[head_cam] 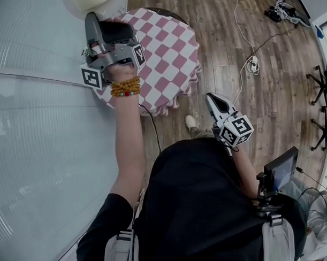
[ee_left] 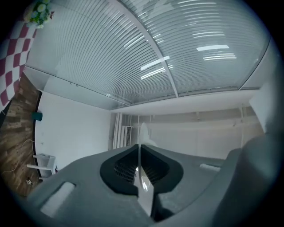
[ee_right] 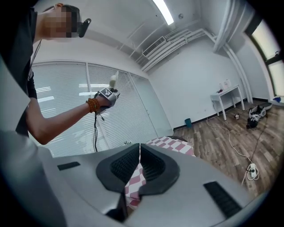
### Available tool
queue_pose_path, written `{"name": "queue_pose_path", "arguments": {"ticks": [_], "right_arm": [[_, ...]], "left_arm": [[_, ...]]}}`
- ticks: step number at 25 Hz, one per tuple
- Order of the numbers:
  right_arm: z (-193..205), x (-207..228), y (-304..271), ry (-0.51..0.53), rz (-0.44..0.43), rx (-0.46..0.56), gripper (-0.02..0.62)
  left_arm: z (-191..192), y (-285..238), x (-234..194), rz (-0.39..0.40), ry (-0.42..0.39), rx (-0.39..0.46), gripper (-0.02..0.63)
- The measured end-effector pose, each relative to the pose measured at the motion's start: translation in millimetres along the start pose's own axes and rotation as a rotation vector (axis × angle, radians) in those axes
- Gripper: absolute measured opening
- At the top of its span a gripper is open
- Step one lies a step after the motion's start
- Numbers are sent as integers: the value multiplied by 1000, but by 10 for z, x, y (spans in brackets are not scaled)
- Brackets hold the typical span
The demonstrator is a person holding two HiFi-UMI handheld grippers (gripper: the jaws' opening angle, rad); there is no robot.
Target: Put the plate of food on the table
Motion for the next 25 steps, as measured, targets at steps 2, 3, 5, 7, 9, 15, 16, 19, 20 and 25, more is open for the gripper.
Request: {"name": "queue_pose_path", "arguments": {"ticks": [2,3,5,7,9,15,16,19,20,25], "right_arm": [[-15,81,-41,-18,10,7,14],[-19,112,-53,-24,13,11,14],[-16,180,-65,-33,19,12,14],[14,257,-75,-44,29,6,14],[41,326,-81,-58,44,4,14],[119,497,-51,-101,84,0,14],[142,520,-49,-104,90,-4,14],[168,593,-46,-115,111,-9,14],[168,614,-47,-118,117,-9,14],[174,696,-27,-118,154,-7,14]], "left_arm": [[3,-136,-184,-12,-5,25,9],[-5,-178,-286,-28,-8,33,8],[-47,-224,-537,-85,0,63,9],[-94,-232,-821,-151,18,103,9],[-113,-223,-1078,-201,19,115,8],[-217,166,-1865,-367,4,142,9],[-240,309,-2001,-401,11,162,9],[-256,745,-2350,-507,28,205,9],[-248,867,-2443,-539,31,209,9],[-108,1339,-2780,-657,30,179,9]]}}
Point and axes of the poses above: the fingertips, and each gripper's own axes: y backward along the fingers, x to its right, z out of its underside, the point moved 2 cm from there along y, backward along the fingers, and after that the axes turned 3 degrees about z, right-handed, at the moved point
